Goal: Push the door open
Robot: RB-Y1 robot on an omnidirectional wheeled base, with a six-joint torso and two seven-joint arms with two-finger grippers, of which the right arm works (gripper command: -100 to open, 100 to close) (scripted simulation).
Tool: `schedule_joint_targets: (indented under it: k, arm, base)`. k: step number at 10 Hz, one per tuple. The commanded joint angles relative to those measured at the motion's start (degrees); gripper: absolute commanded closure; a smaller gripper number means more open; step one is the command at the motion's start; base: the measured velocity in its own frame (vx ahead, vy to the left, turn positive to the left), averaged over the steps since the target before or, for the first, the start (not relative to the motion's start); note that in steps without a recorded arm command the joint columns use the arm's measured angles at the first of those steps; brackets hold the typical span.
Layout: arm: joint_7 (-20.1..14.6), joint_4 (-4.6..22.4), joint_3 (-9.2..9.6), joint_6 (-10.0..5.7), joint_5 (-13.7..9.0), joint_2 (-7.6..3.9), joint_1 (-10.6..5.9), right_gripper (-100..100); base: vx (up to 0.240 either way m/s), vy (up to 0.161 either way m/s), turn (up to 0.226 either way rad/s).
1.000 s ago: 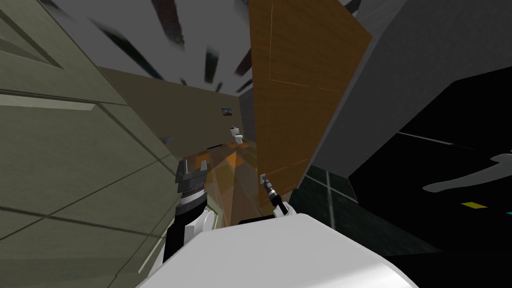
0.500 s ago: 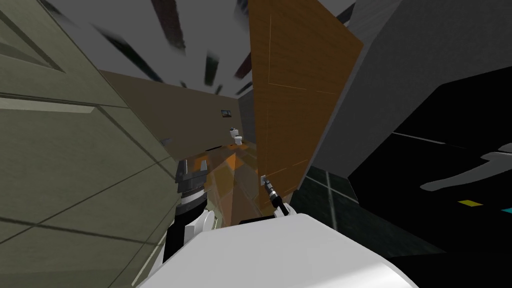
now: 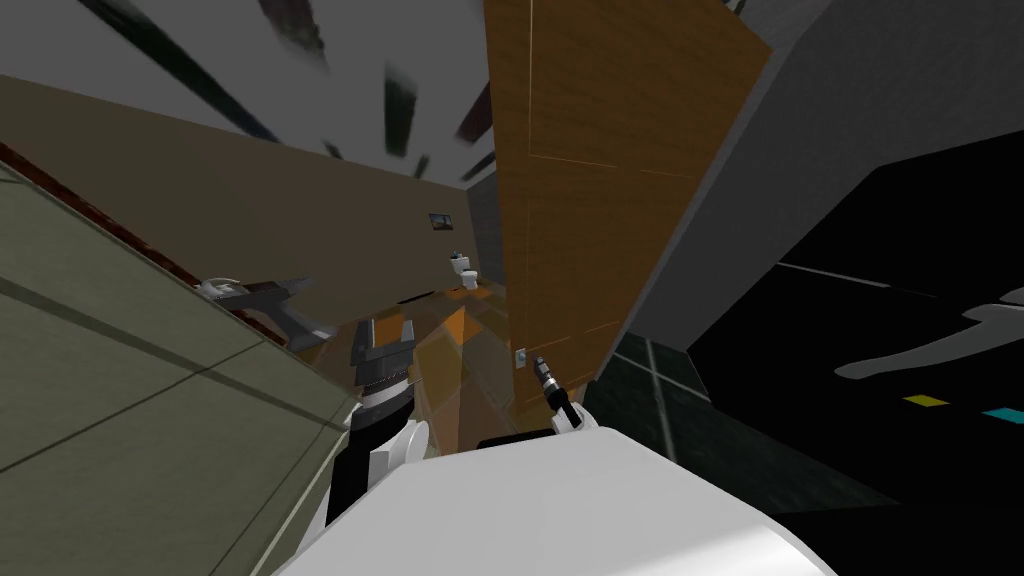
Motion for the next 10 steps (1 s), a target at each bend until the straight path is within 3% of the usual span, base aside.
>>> schedule_joint_targets:
  k: [1,3,7,9,10]
  arm:
    - [0.6,0.17,-0.05,0.03,-0.1,0.31,0.09,-100]
    - [1.43,-0.1,-0.22,0.48,-0.27,1.32,0.32,-100]
    - [3.02,-0.63,-0.55,1.34,-0.58,5.53,0.76,-100]
    - [3.04,0.08,-0.76,0.87,-0.64,3.87,0.38,-100]
    - [3.06,0.11,-0.79,0.82,-0.65,3.64,0.38,-100]
  base:
    - [-0.19,0.01,-0.06]
    - [-0.245,-0.002,-0.055]
    - [-0.206,0.003,-0.066]
    - [0.011,0.012,0.013]
    - [0.149,0.028,0.015]
